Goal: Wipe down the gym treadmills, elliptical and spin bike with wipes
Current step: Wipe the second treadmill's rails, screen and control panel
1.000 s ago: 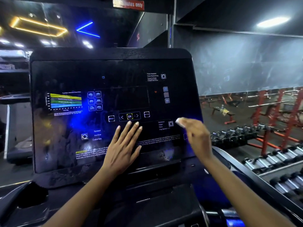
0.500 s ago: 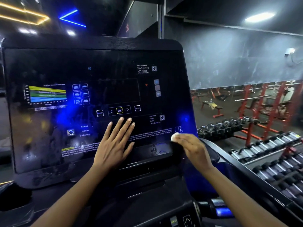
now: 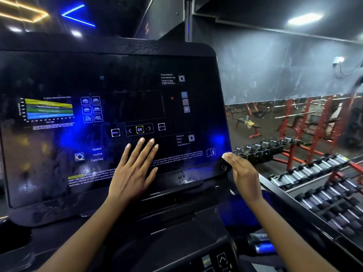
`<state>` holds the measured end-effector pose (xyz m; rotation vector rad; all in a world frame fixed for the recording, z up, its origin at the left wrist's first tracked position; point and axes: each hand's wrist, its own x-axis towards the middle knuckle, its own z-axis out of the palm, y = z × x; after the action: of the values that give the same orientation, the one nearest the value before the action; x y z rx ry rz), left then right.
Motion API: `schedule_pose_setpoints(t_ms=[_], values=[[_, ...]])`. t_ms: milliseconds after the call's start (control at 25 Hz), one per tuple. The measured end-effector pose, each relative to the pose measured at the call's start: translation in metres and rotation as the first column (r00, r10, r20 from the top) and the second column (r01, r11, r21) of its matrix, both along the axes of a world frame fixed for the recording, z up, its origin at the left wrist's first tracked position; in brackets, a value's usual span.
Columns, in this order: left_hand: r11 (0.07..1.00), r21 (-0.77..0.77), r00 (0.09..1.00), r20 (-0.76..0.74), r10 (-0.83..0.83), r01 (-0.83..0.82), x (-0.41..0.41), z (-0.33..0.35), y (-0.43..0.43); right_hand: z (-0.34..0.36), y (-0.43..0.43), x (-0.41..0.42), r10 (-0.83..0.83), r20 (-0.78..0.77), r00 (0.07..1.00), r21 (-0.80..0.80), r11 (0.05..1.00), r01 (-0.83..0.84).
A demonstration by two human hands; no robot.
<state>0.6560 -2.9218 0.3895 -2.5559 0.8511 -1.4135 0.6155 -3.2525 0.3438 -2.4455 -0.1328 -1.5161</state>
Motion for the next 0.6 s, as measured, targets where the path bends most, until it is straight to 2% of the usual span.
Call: schedule_pose_setpoints(t_ms=[240, 400, 480, 600], values=[[1.000, -0.015, 1.000, -0.006, -0.008, 0.008, 0.000, -0.001, 0.000, -0.022, 0.055, -0.027, -0.007, -0.147, 0.989, 0.214, 0.976, 0.039], [1.000, -0.001, 1.000, -0.015, -0.005, 0.005, 0.000, -0.001, 0.000, -0.014, 0.091, -0.032, 0.116, -0.202, 0.973, 0.097, 0.990, -0.098], [1.000, 0.008, 1.000, -0.013, -0.004, 0.004, 0.000, -0.002, 0.001, -0.003, 0.087, -0.033, 0.162, -0.170, 0.972, 0.144, 0.980, -0.138], [1.000, 0.006, 0.999, -0.037, -0.005, 0.005, -0.001, -0.001, 0.001, 0.034, 0.060, -0.016, -0.006, 0.032, 0.999, 0.298, 0.955, -0.003]])
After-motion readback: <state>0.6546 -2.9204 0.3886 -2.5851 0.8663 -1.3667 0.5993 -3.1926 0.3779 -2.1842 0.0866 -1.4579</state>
